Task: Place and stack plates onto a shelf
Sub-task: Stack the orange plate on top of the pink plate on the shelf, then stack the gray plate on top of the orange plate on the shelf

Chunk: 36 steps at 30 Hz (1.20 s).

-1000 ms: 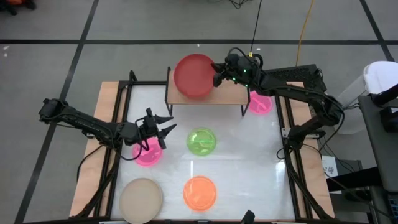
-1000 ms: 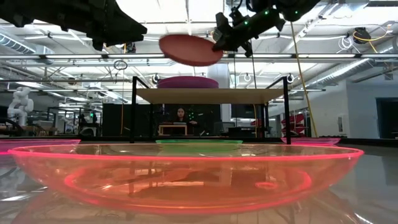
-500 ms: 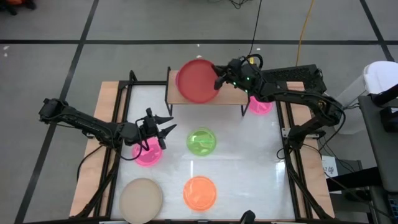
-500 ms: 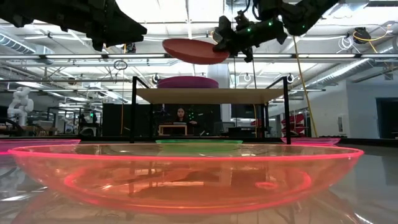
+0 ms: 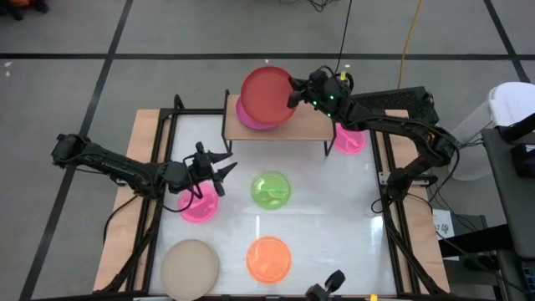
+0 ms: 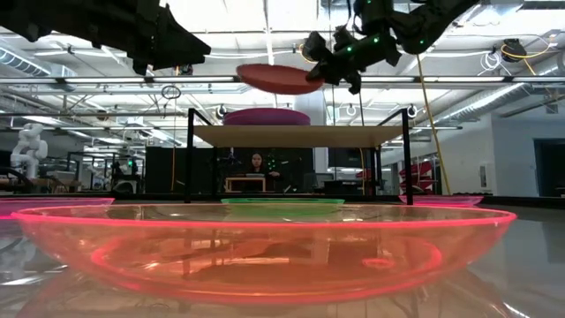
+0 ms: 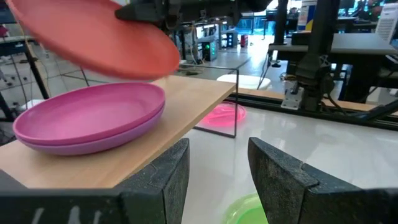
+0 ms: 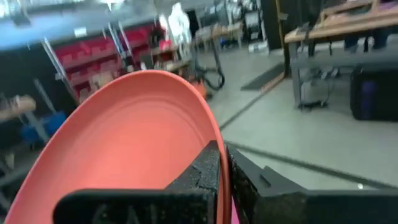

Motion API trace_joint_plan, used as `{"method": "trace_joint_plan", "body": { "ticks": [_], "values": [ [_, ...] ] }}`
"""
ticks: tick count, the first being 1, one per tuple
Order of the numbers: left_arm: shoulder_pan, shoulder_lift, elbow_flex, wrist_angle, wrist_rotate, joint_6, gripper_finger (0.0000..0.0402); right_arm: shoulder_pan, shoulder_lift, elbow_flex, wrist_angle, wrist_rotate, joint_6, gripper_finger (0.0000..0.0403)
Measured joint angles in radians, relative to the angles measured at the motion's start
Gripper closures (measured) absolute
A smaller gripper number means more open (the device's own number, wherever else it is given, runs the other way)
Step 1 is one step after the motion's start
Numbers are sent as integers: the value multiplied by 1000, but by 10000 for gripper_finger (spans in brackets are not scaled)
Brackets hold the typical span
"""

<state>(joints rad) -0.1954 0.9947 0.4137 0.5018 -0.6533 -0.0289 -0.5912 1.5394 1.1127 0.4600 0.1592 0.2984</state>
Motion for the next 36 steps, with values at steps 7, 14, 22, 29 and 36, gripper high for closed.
{"method": "trace_joint_plan", "body": {
  "ticks": [7,14,22,29,36],
  "values": [
    [11,0,0,-7,1,-1,231,-5,48,25,-31,-7,-68,391],
    [11,0,0,-13,2,-7,231,-8,107,25,1,-5,-82,367],
    [11,0,0,-18,2,-7,231,-11,121,25,9,-5,-82,300],
    [10,0,0,-56,39,-26,231,-7,9,25,-14,-246,-77,269],
    [-45,0,7,-60,25,24,231,117,-176,24,-131,-500,-232,274]
  ]
}}
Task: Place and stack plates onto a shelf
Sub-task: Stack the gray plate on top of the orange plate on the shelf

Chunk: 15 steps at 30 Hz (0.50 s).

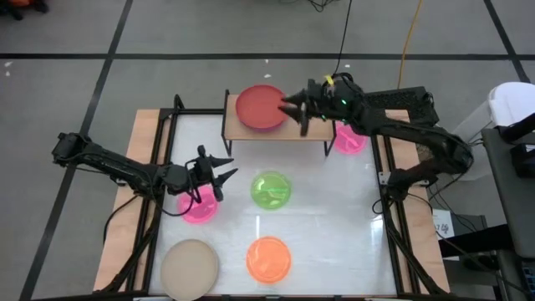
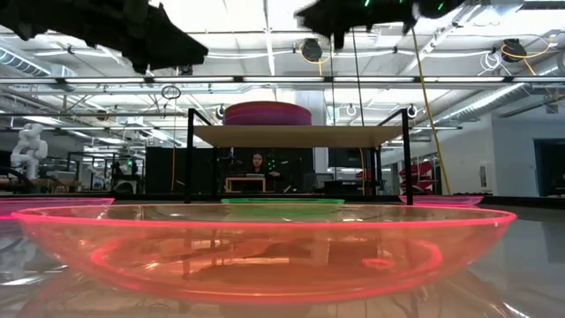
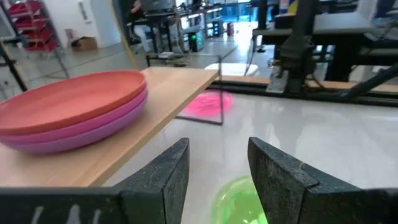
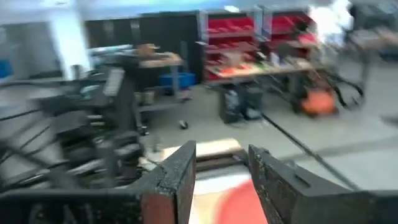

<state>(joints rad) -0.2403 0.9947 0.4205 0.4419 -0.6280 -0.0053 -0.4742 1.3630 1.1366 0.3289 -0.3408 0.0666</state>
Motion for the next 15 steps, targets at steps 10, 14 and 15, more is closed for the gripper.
{"method": "trace_joint_plan", "body": {
  "ticks": [10,14,15],
  "values": [
    [-121,36,242,-360,-1,131,231,281,-239,-109,-90,1,-115,274],
    [-154,113,446,-685,73,64,231,373,-305,-209,-69,3,-115,275],
    [-165,137,487,-786,96,35,231,394,-319,-239,-40,3,-114,275]
  ]
}}
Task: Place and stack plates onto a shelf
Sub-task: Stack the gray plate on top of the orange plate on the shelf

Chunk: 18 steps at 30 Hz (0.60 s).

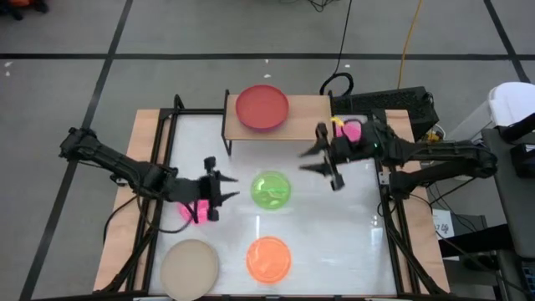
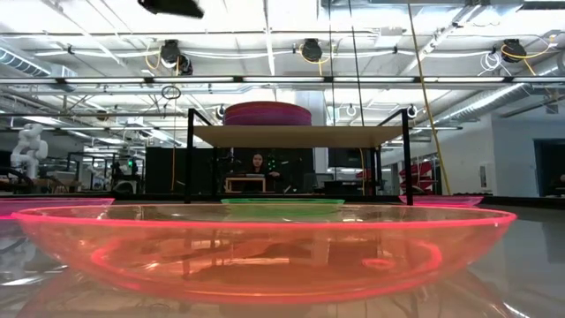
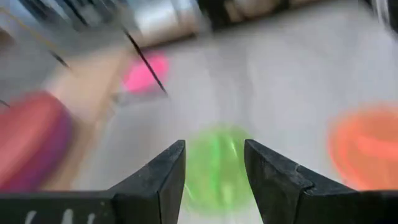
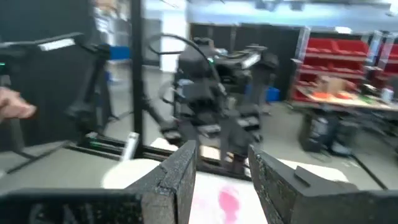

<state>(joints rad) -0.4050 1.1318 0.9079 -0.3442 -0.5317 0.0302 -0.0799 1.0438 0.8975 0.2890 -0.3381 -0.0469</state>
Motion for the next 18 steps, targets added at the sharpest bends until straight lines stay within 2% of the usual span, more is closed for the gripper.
{"method": "trace_joint_plan", "body": {
  "ticks": [5,12,14,18],
  "values": [
    [-25,121,135,-275,228,-153,231,98,-44,-193,187,1,1,275],
    [-27,245,115,-411,590,-274,231,201,-47,-423,531,102,8,275],
    [-28,280,106,-452,647,-286,231,216,-47,-455,588,116,3,275],
    [-57,325,100,-495,670,-317,231,227,-52,-470,610,133,2,275]
  ]
}}
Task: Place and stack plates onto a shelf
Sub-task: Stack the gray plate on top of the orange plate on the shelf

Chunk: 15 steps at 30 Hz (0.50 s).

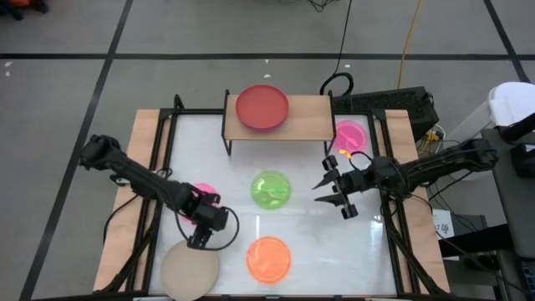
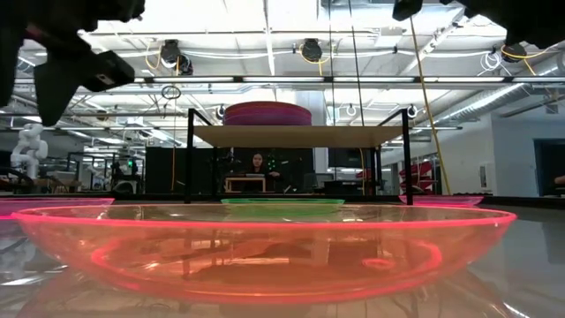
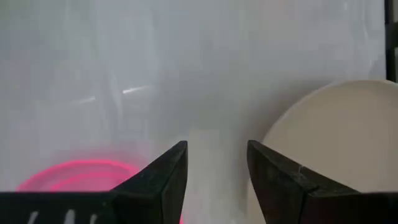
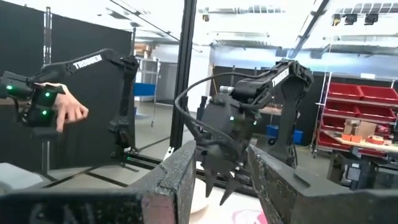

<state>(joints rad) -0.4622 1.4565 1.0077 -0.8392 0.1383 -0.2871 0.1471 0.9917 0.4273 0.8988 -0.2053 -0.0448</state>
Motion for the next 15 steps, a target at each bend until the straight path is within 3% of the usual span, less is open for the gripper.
{"method": "trace_joint_plan", "body": {
  "ticks": [15],
  "values": [
    [-152,30,-11,42,2,-50,231,-1,-1,0,-17,14,-1,275]
  ]
}}
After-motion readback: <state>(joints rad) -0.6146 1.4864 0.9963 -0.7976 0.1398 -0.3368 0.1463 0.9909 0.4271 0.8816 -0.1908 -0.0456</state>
